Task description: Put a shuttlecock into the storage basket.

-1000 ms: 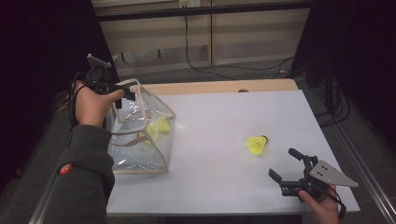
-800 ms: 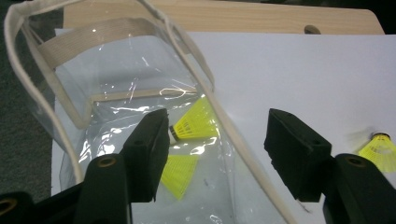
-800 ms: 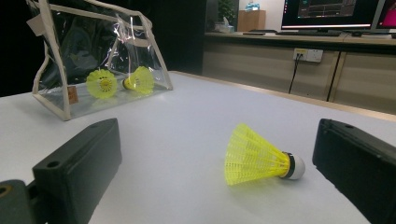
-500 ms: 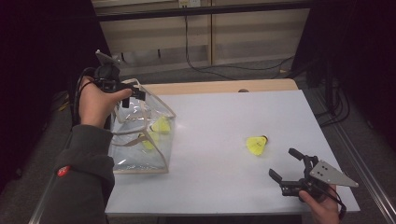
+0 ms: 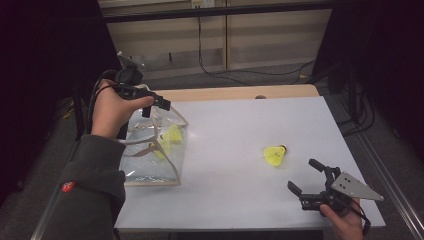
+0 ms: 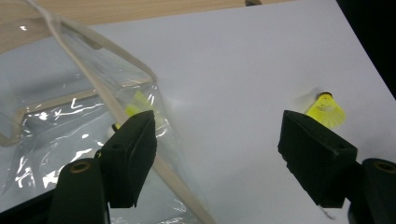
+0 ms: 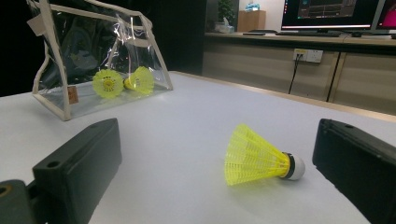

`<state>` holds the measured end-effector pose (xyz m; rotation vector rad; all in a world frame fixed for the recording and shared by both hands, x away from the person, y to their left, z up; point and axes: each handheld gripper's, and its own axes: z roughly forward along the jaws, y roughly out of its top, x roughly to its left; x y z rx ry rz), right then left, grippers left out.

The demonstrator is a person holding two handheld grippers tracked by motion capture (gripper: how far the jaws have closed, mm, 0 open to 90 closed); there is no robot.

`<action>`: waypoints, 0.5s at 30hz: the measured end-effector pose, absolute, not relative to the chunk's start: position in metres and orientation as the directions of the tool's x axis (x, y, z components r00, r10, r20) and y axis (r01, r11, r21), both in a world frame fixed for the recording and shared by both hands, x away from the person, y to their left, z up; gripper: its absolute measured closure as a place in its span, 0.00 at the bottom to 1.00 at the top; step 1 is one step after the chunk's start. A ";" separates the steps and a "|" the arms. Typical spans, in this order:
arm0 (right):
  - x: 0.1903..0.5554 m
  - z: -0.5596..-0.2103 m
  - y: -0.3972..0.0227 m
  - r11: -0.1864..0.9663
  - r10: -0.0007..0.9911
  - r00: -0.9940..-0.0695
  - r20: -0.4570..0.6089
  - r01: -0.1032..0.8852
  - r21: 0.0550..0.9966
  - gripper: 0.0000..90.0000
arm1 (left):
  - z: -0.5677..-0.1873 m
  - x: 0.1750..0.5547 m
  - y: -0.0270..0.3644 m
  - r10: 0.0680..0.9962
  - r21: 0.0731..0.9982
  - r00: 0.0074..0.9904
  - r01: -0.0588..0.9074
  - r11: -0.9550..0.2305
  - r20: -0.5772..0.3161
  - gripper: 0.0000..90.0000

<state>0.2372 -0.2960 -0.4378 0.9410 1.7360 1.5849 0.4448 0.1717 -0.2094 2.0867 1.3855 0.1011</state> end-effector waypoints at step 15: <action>0.237 -0.438 -0.297 0.036 0.823 -0.567 0.029 0.103 0.994 0.01 | -0.215 0.439 0.141 0.795 0.522 0.538 0.781 -0.345 -0.280 0.24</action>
